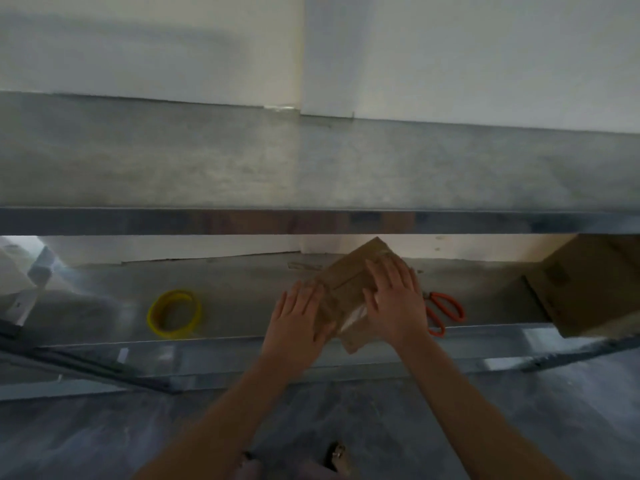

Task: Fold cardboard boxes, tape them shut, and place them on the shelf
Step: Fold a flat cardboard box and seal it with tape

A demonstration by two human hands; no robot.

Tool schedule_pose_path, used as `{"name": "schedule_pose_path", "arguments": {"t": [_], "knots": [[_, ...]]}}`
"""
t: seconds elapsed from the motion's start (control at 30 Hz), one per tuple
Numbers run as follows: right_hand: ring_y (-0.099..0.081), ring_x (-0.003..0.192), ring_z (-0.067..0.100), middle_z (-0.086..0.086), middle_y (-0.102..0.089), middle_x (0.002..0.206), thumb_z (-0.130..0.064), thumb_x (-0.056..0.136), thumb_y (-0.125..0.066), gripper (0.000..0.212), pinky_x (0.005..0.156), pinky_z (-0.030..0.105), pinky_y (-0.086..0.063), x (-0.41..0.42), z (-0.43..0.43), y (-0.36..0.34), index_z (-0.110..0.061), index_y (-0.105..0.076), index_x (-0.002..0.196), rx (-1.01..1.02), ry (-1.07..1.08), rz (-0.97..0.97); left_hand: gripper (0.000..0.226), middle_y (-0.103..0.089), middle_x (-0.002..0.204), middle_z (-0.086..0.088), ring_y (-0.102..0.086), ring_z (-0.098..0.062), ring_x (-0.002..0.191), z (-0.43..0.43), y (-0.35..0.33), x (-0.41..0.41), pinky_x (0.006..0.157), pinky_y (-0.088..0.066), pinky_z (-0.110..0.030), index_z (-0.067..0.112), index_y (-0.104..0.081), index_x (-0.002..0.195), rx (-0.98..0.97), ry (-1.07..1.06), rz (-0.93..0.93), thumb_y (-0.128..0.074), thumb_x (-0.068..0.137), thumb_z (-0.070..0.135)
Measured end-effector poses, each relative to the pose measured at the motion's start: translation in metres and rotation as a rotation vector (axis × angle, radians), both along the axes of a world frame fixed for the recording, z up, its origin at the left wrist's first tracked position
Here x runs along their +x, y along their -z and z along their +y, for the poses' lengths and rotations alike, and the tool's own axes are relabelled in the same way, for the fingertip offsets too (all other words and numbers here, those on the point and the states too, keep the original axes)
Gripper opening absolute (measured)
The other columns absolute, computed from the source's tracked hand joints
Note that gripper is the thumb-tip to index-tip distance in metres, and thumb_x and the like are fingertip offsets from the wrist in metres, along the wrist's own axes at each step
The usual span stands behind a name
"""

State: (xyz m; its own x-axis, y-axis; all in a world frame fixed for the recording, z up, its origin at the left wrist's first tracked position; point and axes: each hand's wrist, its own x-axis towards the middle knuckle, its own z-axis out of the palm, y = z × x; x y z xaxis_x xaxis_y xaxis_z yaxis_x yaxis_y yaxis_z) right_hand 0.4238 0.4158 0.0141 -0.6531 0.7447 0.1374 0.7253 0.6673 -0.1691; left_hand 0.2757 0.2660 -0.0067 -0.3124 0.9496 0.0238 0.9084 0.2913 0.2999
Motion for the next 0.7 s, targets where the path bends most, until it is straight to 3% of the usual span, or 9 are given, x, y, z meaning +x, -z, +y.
{"name": "schedule_pose_path", "arguments": {"t": [0.13, 0.2, 0.3, 0.4, 0.5, 0.57, 0.7], "knots": [[-0.015, 0.15, 0.029, 0.007, -0.026, 0.16, -0.048, 0.099, -0.04, 0.059, 0.122, 0.048, -0.014, 0.016, 0.044, -0.001, -0.026, -0.028, 0.152, -0.106, -0.031, -0.046, 0.075, -0.021, 0.158, -0.001, -0.014, -0.021, 0.147, 0.021, 0.006, 0.025, 0.115, -0.003, -0.031, 0.017, -0.018, 0.152, 0.067, -0.202, -0.111, -0.03, 0.093, 0.061], [-0.022, 0.147, 0.03, 0.009, -0.023, 0.16, -0.054, 0.094, -0.049, 0.069, 0.12, 0.046, -0.023, 0.017, 0.059, 0.002, -0.029, -0.023, 0.153, -0.307, 0.01, 0.005, 0.075, -0.025, 0.156, 0.001, -0.022, -0.019, 0.144, 0.031, 0.006, 0.036, 0.119, -0.016, -0.035, 0.019, -0.019, 0.152, 0.083, -0.287, -0.239, -0.039, 0.093, 0.061], [-0.051, 0.123, 0.022, 0.004, -0.05, 0.139, -0.053, 0.09, -0.059, 0.065, 0.101, 0.041, -0.046, 0.014, 0.061, 0.0, -0.03, -0.034, 0.145, -0.651, 0.149, 0.283, 0.071, -0.038, 0.142, 0.003, -0.04, -0.017, 0.13, 0.044, -0.002, 0.044, 0.108, -0.038, -0.039, 0.022, -0.025, 0.148, 0.174, -0.475, -0.682, -0.053, 0.089, 0.052], [-0.061, 0.101, 0.011, -0.004, -0.062, 0.115, -0.042, 0.092, -0.063, 0.049, 0.077, 0.023, -0.048, 0.017, 0.04, 0.002, -0.027, -0.046, 0.136, -0.644, 0.163, 0.381, 0.068, -0.045, 0.134, 0.004, -0.05, -0.017, 0.12, 0.042, -0.013, 0.032, 0.096, -0.047, -0.036, 0.028, -0.028, 0.147, 0.273, -0.605, -0.924, -0.058, 0.089, 0.047], [-0.057, 0.111, 0.014, 0.0, -0.052, 0.131, -0.036, 0.093, -0.063, 0.054, 0.089, 0.027, -0.05, 0.014, 0.013, 0.011, -0.026, -0.043, 0.143, -0.711, 0.185, 0.426, 0.055, -0.054, 0.119, 0.011, -0.055, -0.013, 0.109, 0.029, -0.017, 0.013, 0.085, -0.046, -0.024, 0.03, -0.035, 0.142, 0.251, -0.593, -0.914, -0.059, 0.093, 0.031], [-0.052, 0.121, 0.016, -0.001, -0.045, 0.139, -0.037, 0.095, -0.06, 0.058, 0.1, 0.033, -0.048, 0.01, 0.001, 0.016, -0.027, -0.037, 0.147, -0.757, 0.217, 0.442, 0.063, -0.053, 0.124, 0.007, -0.053, -0.011, 0.104, 0.022, -0.011, 0.003, 0.087, -0.046, -0.025, 0.029, -0.025, 0.148, 0.156, -0.56, -0.835, -0.058, 0.094, 0.031], [-0.053, 0.12, 0.012, -0.004, -0.051, 0.138, -0.037, 0.095, -0.061, 0.059, 0.1, 0.029, -0.047, 0.008, 0.013, 0.016, -0.031, -0.037, 0.148, -0.815, 0.163, 0.479, 0.084, -0.042, 0.138, 0.0, -0.052, -0.015, 0.112, 0.017, -0.005, -0.011, 0.093, -0.05, -0.034, 0.03, -0.015, 0.151, 0.065, -0.473, -0.749, -0.067, 0.086, 0.04]]}}
